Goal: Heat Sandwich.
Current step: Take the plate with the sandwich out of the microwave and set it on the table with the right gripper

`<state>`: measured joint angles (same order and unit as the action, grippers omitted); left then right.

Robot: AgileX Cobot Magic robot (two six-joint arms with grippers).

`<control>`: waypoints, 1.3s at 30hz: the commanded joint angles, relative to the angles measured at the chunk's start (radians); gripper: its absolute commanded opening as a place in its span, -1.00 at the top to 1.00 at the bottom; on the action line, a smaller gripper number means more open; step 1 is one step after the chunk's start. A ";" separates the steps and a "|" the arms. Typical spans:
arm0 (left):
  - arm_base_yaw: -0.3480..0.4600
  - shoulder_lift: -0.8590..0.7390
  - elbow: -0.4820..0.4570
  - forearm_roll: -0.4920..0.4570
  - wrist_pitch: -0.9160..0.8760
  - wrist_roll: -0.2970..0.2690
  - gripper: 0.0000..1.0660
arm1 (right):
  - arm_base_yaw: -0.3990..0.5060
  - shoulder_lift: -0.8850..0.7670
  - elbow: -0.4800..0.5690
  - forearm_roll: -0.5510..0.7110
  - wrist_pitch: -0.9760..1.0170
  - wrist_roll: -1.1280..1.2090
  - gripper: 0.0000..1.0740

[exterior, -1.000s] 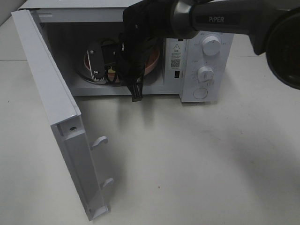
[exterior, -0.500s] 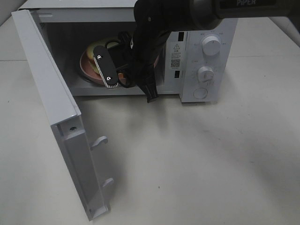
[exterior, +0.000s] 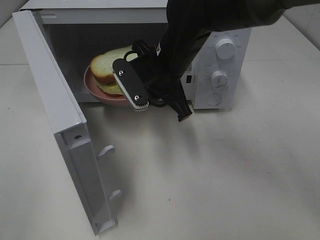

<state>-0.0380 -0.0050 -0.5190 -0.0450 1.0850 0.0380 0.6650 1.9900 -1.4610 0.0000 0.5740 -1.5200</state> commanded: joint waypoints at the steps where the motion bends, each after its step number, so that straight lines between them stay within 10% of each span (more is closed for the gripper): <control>1: 0.005 -0.012 0.002 -0.002 -0.013 -0.002 -0.83 | 0.001 -0.082 0.076 0.051 -0.069 -0.055 1.00; 39: 0.005 -0.012 0.002 -0.002 -0.013 -0.002 -0.83 | 0.001 -0.577 0.632 0.113 -0.135 0.022 1.00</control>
<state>-0.0380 -0.0050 -0.5190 -0.0450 1.0850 0.0380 0.6650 1.4390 -0.8410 0.1090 0.4690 -1.5100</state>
